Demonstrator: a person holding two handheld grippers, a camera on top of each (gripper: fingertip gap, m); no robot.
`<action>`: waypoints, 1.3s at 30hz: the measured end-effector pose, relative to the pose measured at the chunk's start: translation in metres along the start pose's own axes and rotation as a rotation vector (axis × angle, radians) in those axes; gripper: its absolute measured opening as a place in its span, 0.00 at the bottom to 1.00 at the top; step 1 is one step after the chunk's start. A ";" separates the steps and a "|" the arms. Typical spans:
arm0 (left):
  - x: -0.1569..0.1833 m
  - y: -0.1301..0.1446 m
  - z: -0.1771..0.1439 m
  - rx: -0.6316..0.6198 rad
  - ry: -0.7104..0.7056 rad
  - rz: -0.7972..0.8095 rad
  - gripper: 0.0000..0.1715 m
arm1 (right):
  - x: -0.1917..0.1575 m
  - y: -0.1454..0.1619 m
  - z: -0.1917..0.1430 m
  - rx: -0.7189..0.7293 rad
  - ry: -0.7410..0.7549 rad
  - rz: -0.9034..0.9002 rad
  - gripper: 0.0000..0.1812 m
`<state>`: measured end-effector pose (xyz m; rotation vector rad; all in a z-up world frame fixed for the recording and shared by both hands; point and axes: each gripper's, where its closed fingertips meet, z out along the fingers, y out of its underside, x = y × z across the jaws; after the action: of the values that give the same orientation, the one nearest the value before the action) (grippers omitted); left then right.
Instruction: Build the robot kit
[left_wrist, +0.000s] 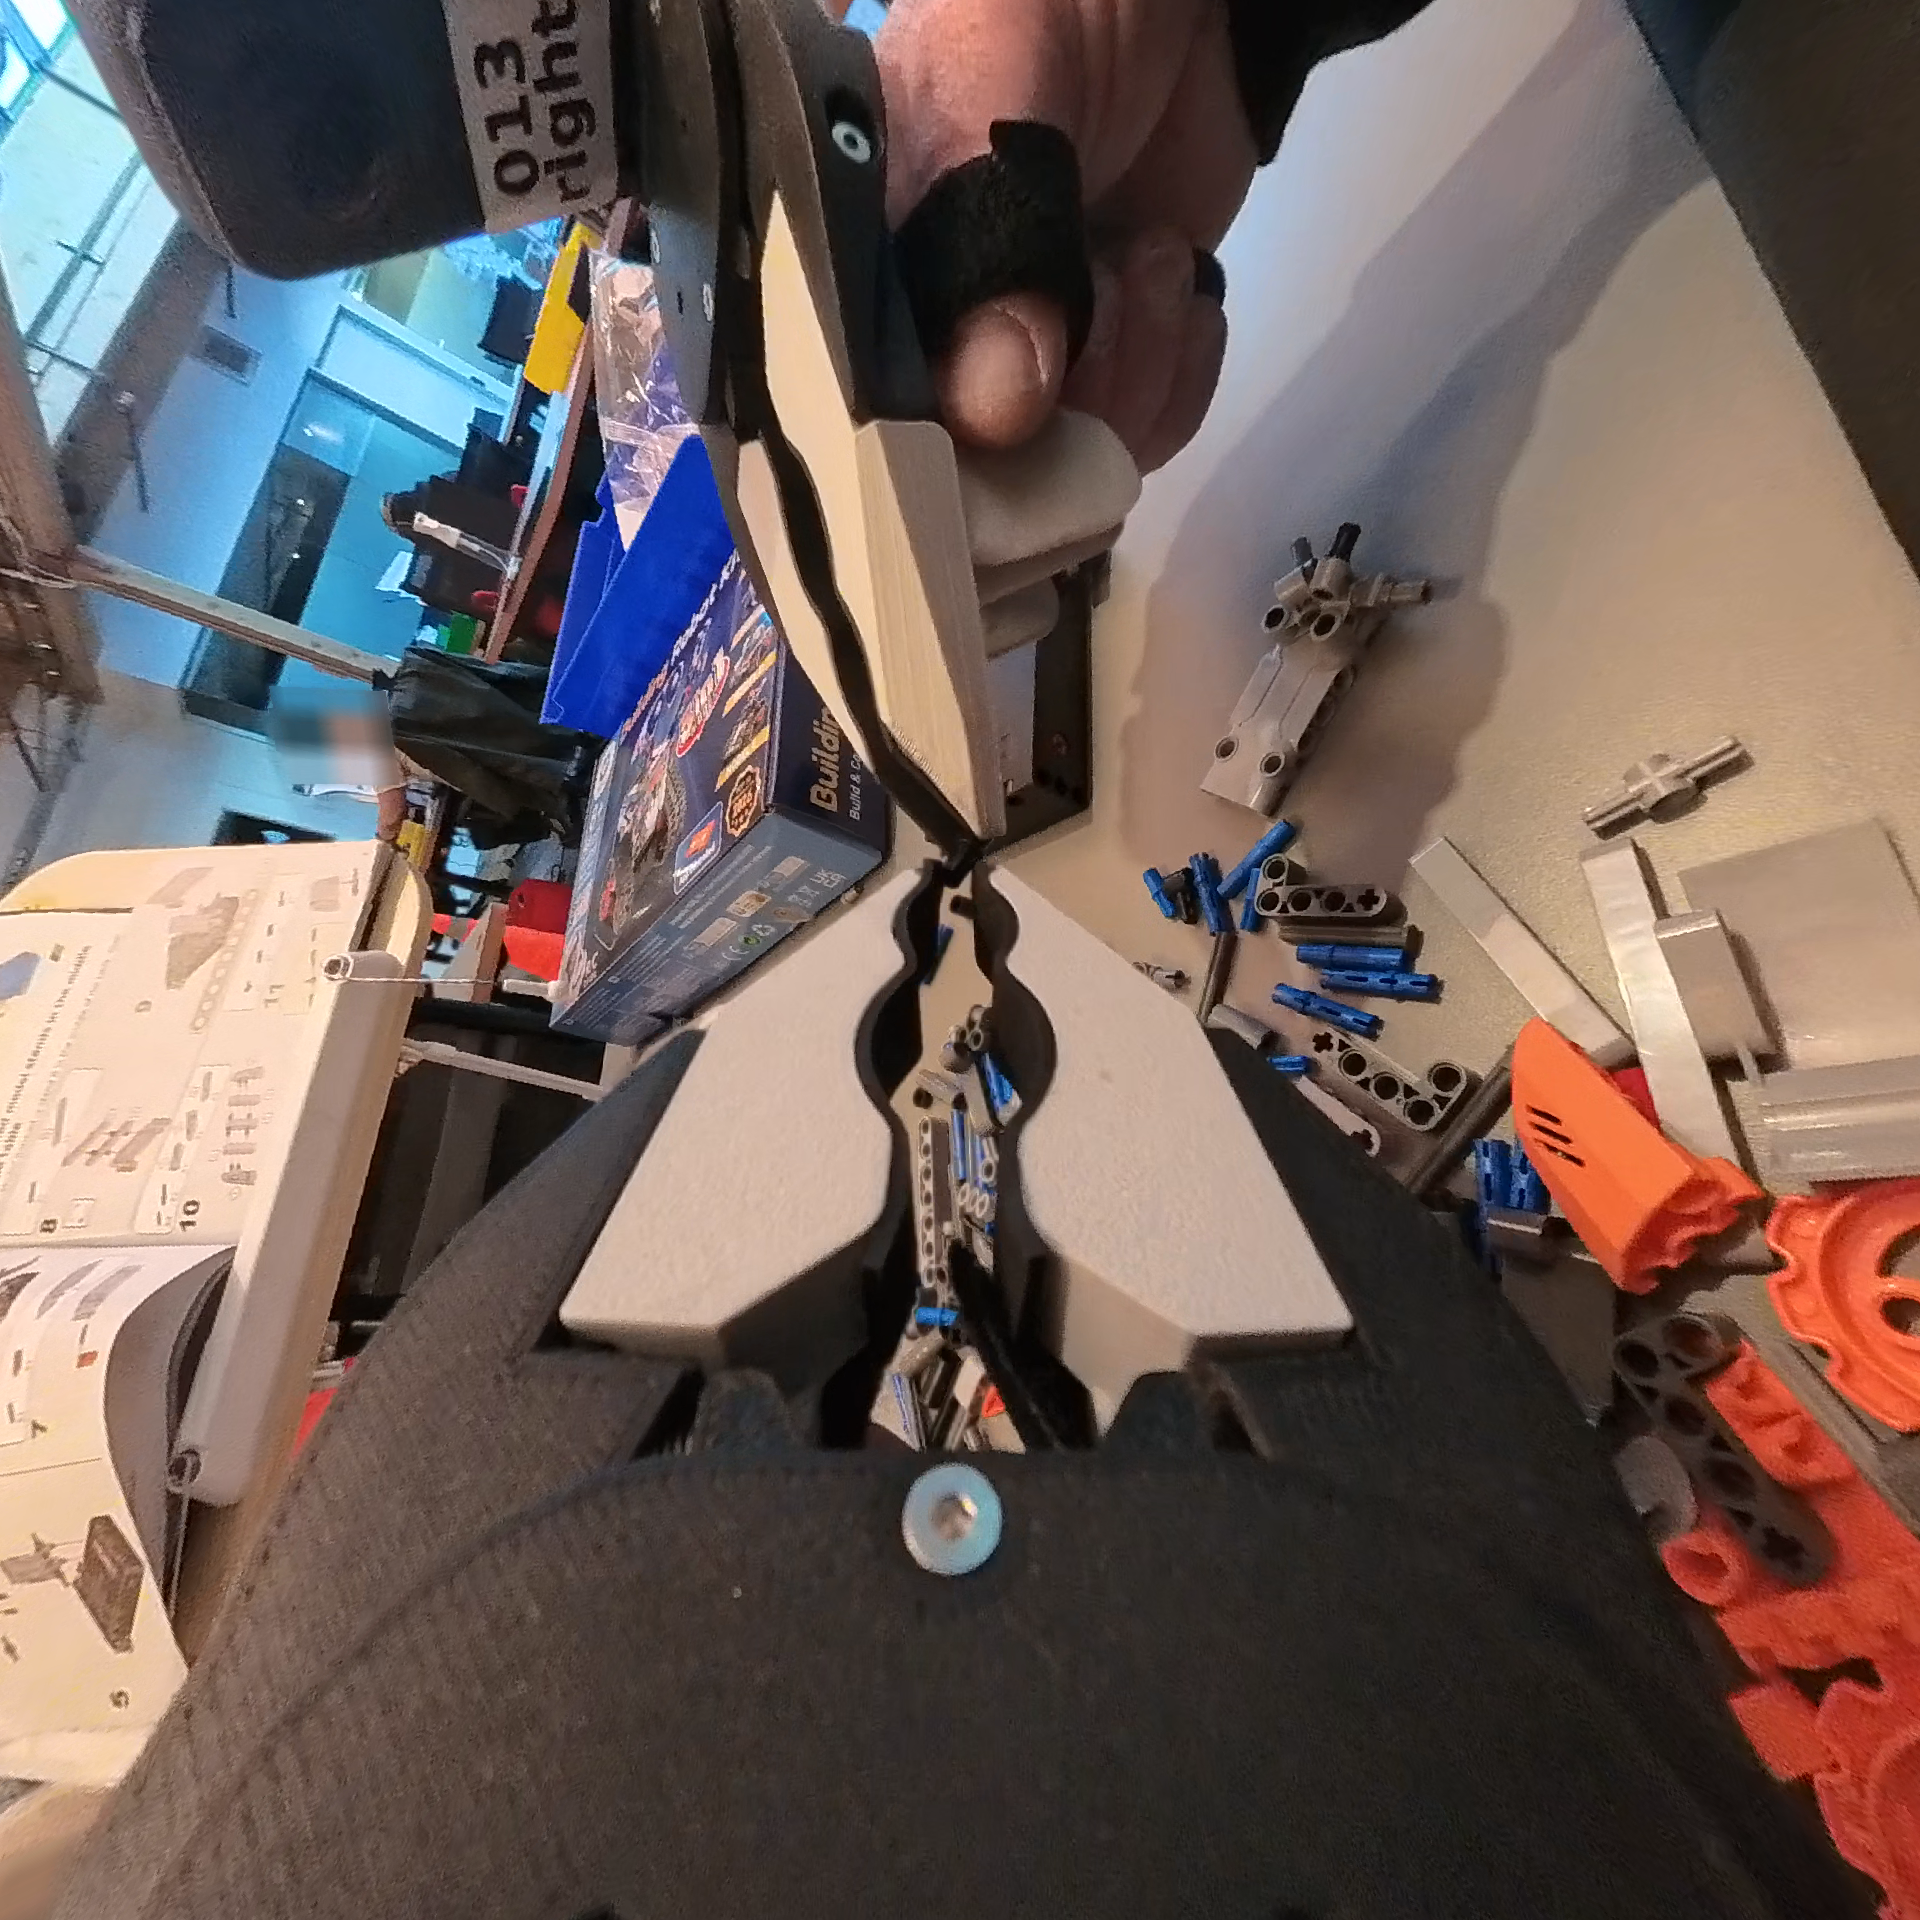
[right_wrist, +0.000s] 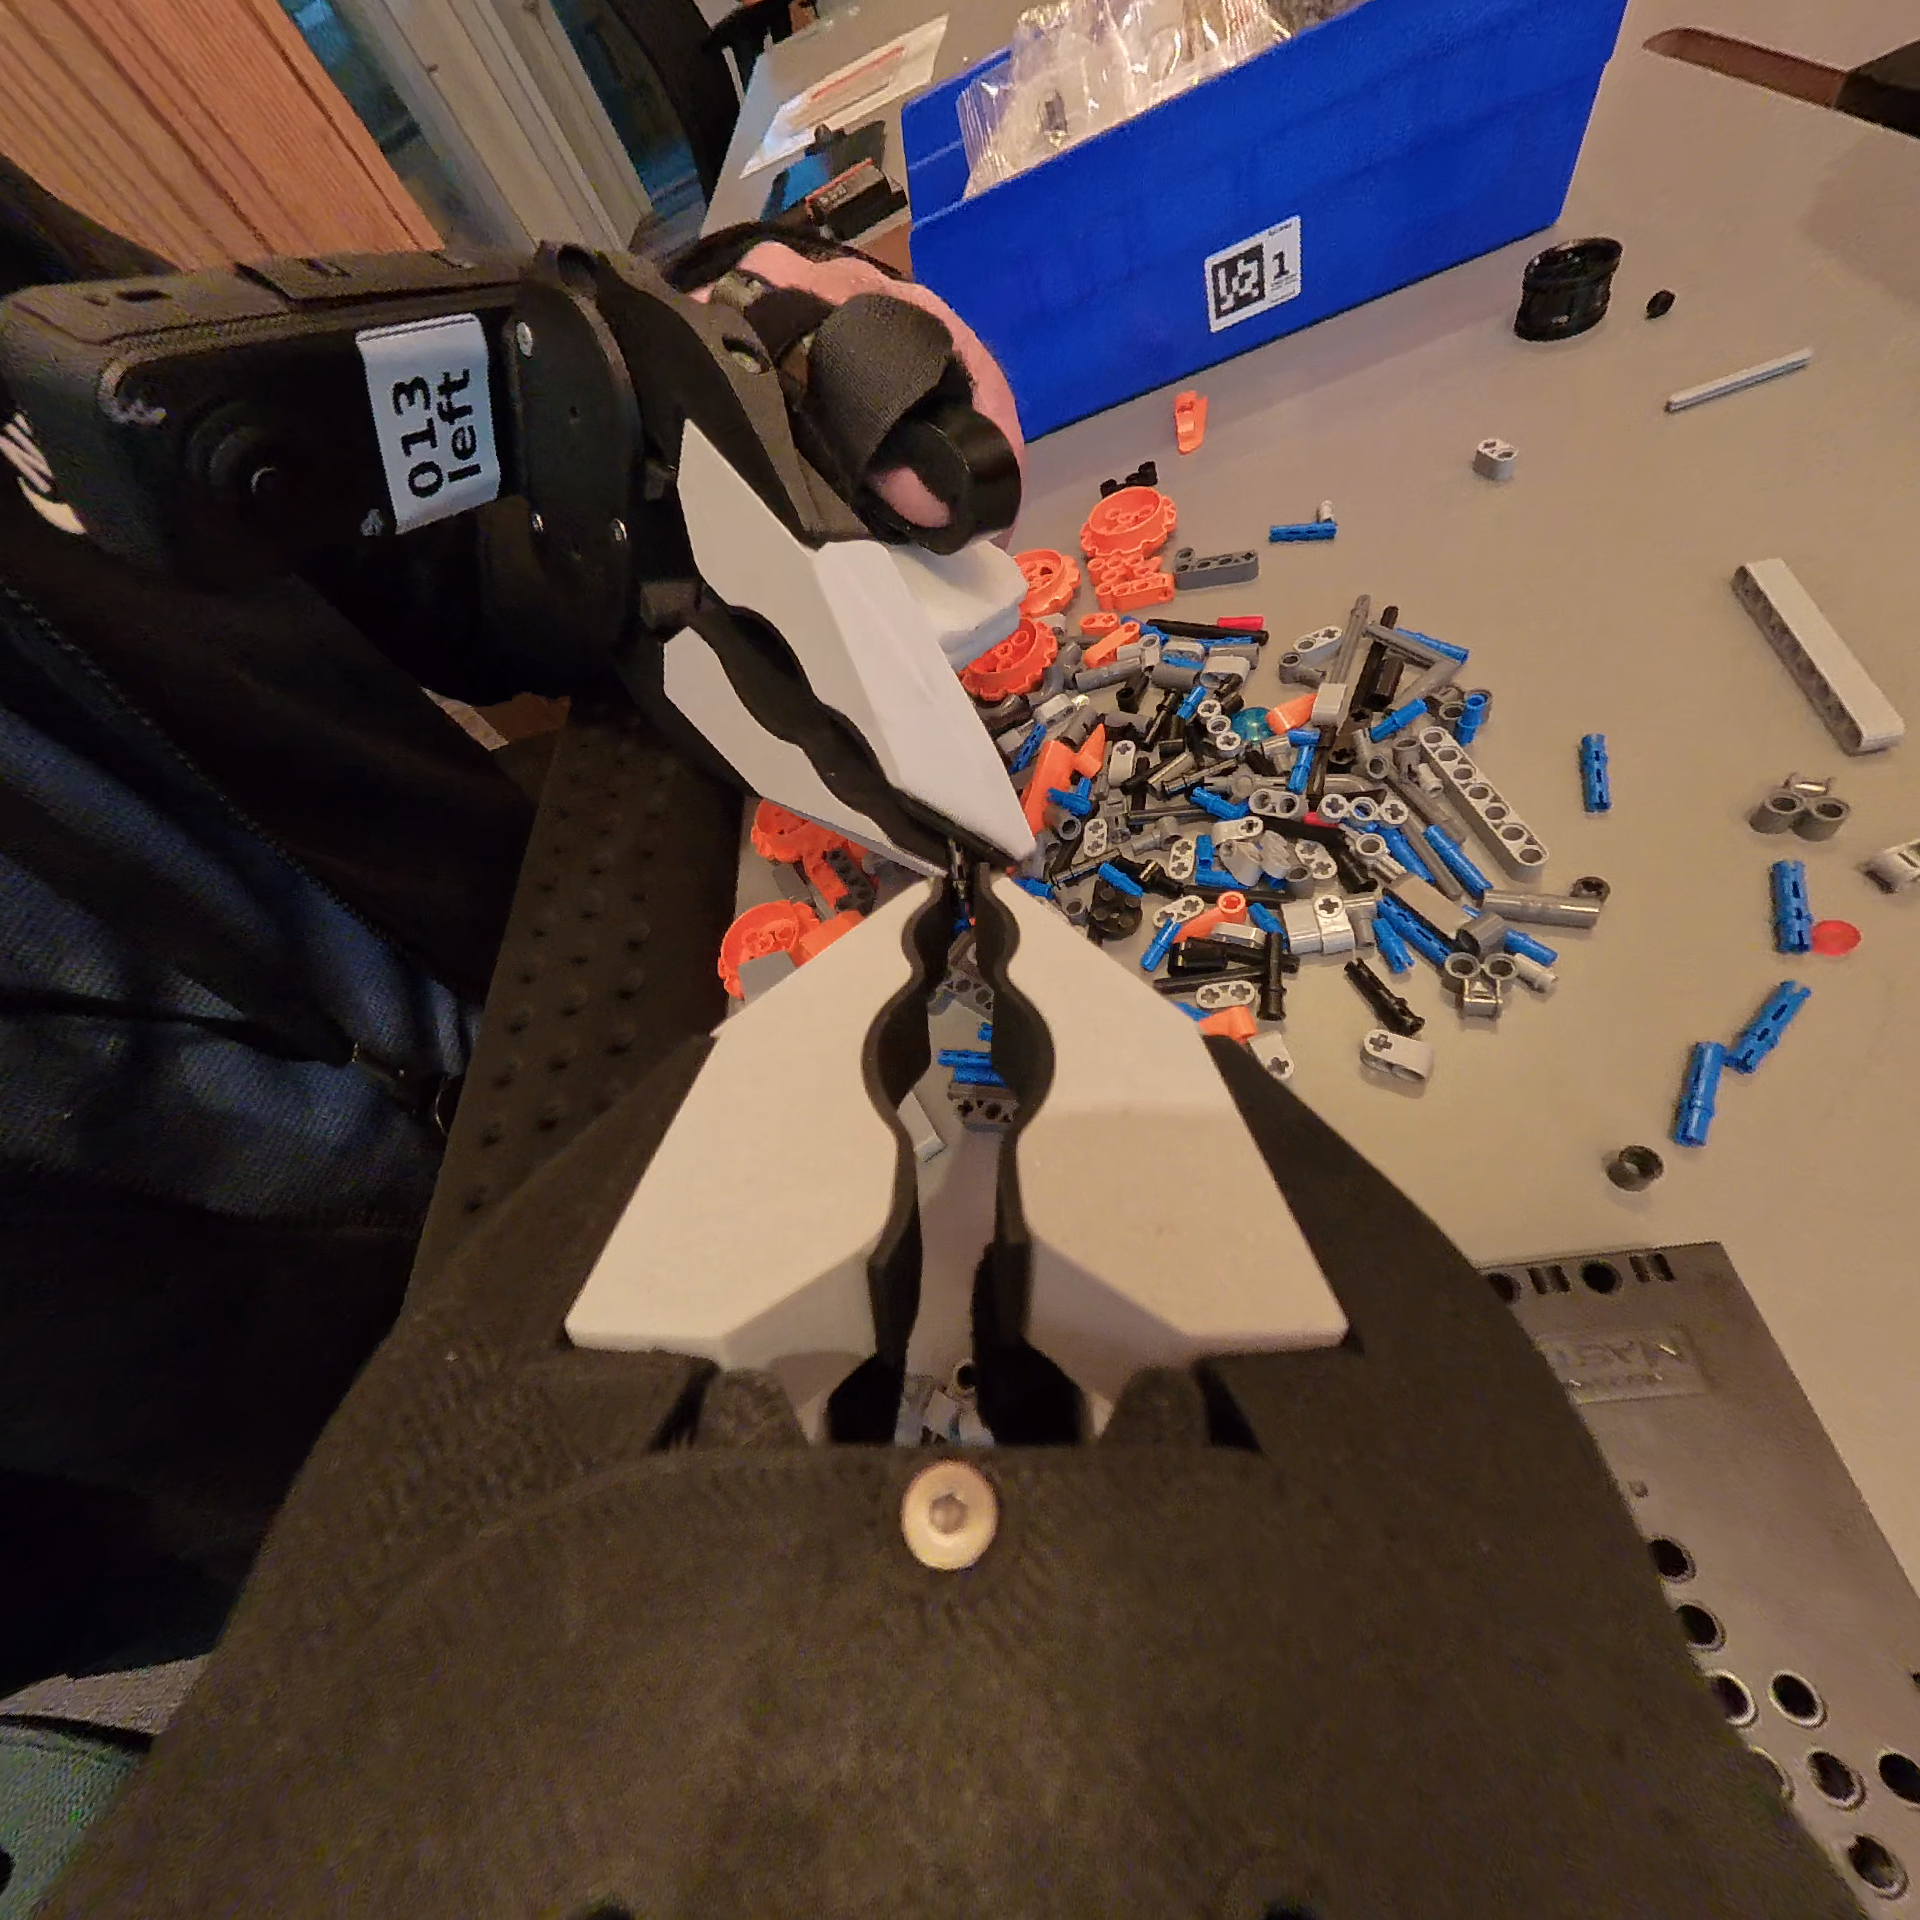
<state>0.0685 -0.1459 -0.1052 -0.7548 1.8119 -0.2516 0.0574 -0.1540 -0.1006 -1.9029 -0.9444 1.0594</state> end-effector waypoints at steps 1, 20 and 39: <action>0.000 0.001 0.000 -0.006 -0.005 0.000 0.02 | 0.001 0.000 0.000 0.006 0.003 0.005 0.01; -0.033 0.015 0.001 -0.016 -0.140 -0.219 0.02 | 0.022 -0.030 -0.008 0.192 0.124 0.042 0.01; -0.020 0.010 0.004 -0.016 -0.118 -0.050 0.04 | 0.023 -0.018 -0.004 0.127 0.123 0.066 0.01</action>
<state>0.0725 -0.1258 -0.0965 -0.8100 1.6867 -0.2208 0.0653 -0.1270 -0.0911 -1.8815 -0.7321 1.0034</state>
